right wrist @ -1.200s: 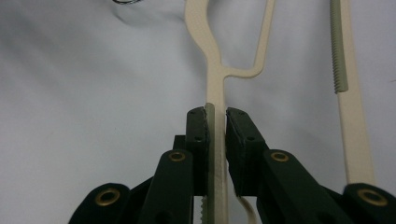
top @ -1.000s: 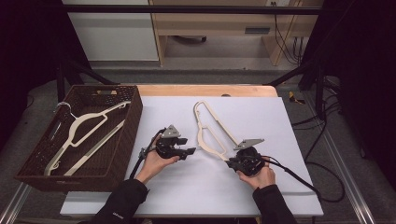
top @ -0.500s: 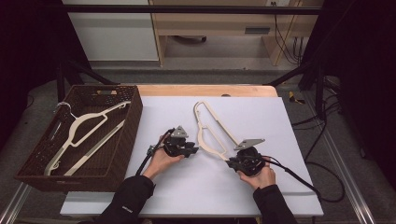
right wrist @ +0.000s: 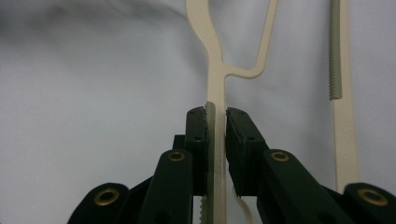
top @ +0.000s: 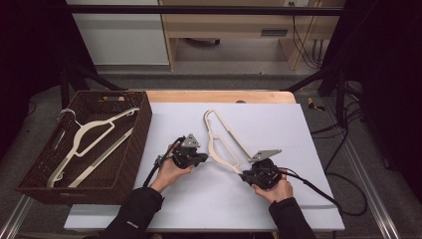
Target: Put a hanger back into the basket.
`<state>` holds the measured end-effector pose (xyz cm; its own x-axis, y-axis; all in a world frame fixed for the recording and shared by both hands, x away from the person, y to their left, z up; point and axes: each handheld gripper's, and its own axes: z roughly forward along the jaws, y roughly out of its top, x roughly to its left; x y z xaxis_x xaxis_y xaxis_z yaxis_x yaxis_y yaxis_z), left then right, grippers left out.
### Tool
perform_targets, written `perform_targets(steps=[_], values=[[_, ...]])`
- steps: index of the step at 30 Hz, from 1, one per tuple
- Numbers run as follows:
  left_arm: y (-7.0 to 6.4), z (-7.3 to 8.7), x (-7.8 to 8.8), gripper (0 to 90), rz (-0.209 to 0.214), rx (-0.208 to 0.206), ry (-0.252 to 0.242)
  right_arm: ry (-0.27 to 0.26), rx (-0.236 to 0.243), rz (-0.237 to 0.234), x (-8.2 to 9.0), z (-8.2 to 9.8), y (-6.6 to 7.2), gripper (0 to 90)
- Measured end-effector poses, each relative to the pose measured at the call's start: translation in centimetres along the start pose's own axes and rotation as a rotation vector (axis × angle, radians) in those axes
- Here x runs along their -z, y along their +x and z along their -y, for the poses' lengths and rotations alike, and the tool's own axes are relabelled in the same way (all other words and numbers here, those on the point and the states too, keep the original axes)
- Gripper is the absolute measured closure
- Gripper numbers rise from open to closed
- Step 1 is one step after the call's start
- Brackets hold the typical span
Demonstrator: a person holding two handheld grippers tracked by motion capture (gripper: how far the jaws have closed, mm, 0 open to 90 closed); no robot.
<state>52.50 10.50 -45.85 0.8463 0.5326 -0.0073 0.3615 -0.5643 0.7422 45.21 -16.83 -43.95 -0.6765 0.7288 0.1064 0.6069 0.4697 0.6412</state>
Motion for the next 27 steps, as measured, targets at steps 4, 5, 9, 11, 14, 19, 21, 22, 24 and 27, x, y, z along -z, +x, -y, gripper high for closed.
perform_targets(steps=[4, 5, 9, 11, 14, 19, 21, 22, 24, 27], values=[[-0.6, -0.1, 0.3, 86.7, -0.010, -0.004, 0.032, 0.018, -0.018, 0.003, -0.3, 0.4, 0.4, 79.5], [-0.7, -0.1, 0.4, 86.8, -0.006, -0.002, 0.043, 0.013, 0.004, -0.006, -0.3, 0.5, 0.3, 79.5], [-0.9, -0.1, 0.9, 86.9, -0.006, 0.030, 0.063, 0.008, -0.004, -0.012, -0.2, 0.7, 0.7, 79.3], [-1.4, -0.1, 1.2, 87.0, -0.020, 0.035, 0.076, 0.011, 0.006, -0.015, -0.3, 0.8, 0.9, 79.0], [-1.9, -0.2, 1.6, 87.0, -0.029, 0.034, 0.098, -0.004, 0.050, -0.021, -0.7, 1.0, 0.9, 77.8], [-2.7, -0.1, 2.1, 87.0, -0.035, 0.040, 0.115, -0.074, 0.068, -0.038, 0.1, 0.7, 1.0, 65.2], [-2.9, -0.1, 2.3, 87.0, -0.037, 0.043, 0.113, -0.130, 0.089, -0.036, 0.3, 0.4, 1.1, 57.1], [-3.0, -0.1, 2.3, 87.0, -0.037, 0.047, 0.111, -0.150, 0.091, -0.030, 0.4, 0.2, 1.2, 54.4], [-3.1, 0.0, 2.4, 87.0, -0.037, 0.050, 0.113, -0.193, 0.110, -0.018, 0.4, -0.4, 1.7, 45.8], [-3.3, 0.2, 2.4, 87.0, -0.031, 0.065, 0.112, -0.224, 0.129, -0.013, 0.1, -1.3, 2.4, 41.2]])
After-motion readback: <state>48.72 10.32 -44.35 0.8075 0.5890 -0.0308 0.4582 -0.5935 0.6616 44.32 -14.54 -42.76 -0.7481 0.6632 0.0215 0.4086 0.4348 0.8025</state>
